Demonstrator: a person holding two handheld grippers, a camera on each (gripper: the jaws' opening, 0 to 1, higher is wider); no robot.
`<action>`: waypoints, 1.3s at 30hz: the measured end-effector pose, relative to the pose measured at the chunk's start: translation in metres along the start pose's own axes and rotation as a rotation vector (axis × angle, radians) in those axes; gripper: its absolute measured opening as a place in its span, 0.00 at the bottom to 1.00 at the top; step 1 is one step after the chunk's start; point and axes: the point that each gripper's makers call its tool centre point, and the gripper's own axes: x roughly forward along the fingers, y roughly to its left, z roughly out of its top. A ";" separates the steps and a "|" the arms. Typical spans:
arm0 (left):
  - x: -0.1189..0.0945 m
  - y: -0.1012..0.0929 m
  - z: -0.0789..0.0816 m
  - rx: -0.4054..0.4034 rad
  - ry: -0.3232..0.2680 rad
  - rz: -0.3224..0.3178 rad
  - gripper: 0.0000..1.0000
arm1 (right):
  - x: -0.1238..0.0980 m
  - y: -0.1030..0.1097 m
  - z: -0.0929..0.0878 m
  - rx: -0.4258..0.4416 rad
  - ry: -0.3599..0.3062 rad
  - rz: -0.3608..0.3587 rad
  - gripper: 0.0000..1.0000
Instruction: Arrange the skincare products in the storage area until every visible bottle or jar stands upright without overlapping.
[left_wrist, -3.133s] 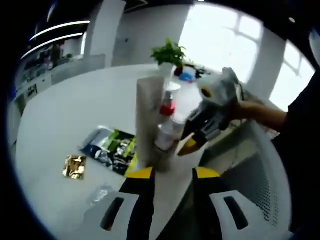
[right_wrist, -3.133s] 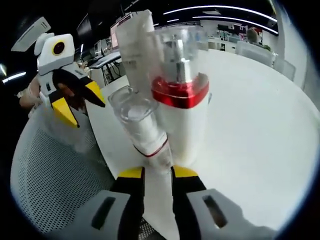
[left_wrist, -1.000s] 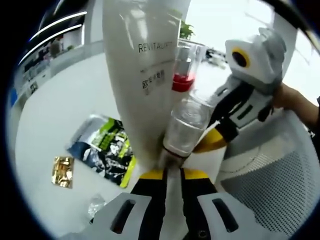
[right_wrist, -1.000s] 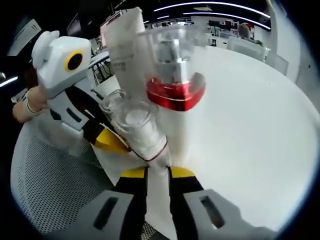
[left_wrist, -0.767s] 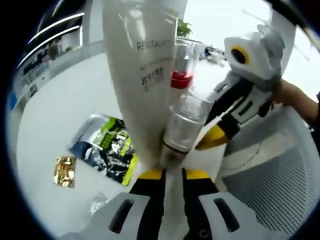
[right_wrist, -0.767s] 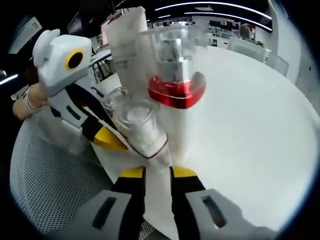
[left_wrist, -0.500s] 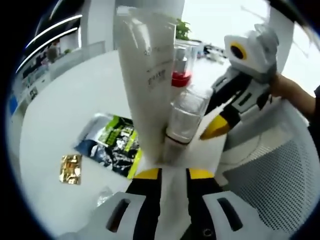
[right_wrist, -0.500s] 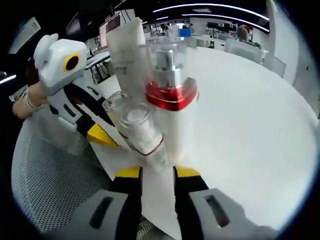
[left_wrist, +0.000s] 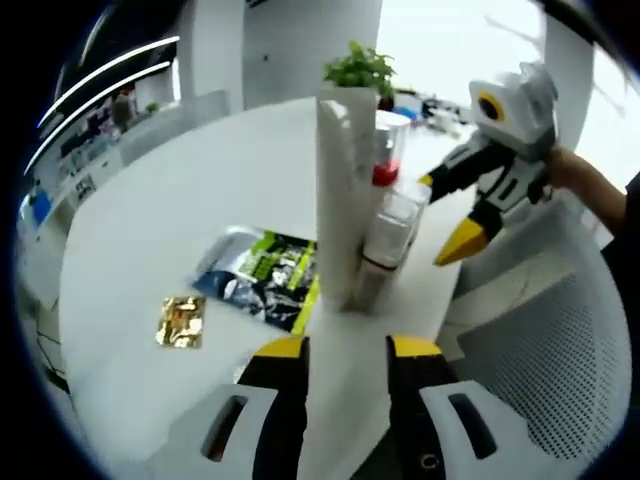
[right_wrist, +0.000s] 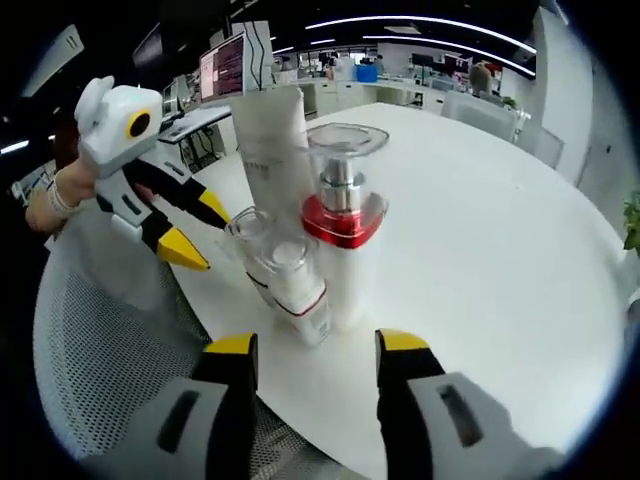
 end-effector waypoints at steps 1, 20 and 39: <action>-0.004 0.003 0.001 -0.007 -0.008 0.014 0.29 | -0.002 0.001 0.002 -0.003 -0.004 -0.004 0.52; -0.048 0.013 0.002 -0.057 -0.085 0.104 0.54 | -0.027 0.007 0.025 -0.035 -0.091 -0.055 0.73; -0.080 0.010 -0.002 -0.093 -0.140 0.187 0.75 | -0.054 0.024 0.030 -0.042 -0.148 -0.040 0.90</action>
